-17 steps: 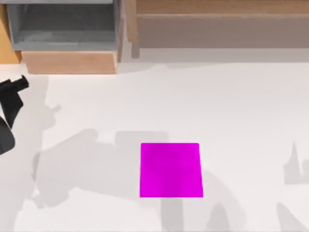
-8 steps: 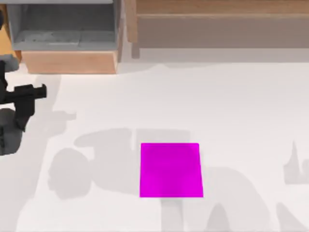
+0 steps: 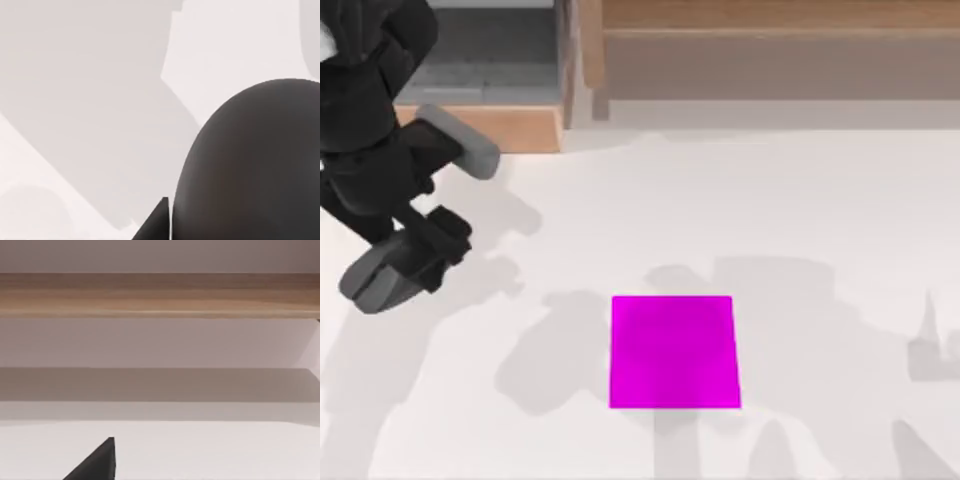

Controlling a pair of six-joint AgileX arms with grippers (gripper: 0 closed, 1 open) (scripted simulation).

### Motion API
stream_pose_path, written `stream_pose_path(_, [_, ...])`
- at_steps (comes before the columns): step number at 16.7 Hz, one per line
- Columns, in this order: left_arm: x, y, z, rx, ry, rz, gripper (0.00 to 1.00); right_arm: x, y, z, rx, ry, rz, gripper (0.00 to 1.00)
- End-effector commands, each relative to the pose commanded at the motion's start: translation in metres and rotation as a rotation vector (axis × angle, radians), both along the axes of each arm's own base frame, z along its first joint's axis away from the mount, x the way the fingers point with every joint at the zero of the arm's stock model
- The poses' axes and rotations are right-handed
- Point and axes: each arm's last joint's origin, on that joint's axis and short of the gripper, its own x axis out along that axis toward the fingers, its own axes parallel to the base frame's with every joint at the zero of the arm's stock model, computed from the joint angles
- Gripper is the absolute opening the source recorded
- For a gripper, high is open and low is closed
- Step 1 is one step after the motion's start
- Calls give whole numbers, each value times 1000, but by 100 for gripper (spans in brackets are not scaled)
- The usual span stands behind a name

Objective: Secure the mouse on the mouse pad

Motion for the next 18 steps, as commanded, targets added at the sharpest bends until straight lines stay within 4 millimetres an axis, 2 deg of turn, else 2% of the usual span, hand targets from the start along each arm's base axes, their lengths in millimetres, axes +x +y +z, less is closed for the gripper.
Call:
stream_pose_path(10, [-9,-104,-5,-128,23,-1294,0,0,0,0,0,0,0,100])
stream_pose_path(14, [-16,-141,-14,-163,8,-1710,0,0,0,0,0,0,0,100])
stream_pose_path(18, [-22,-171,-23,-175,-17,-2026,0,0,0,0,0,0,0,100])
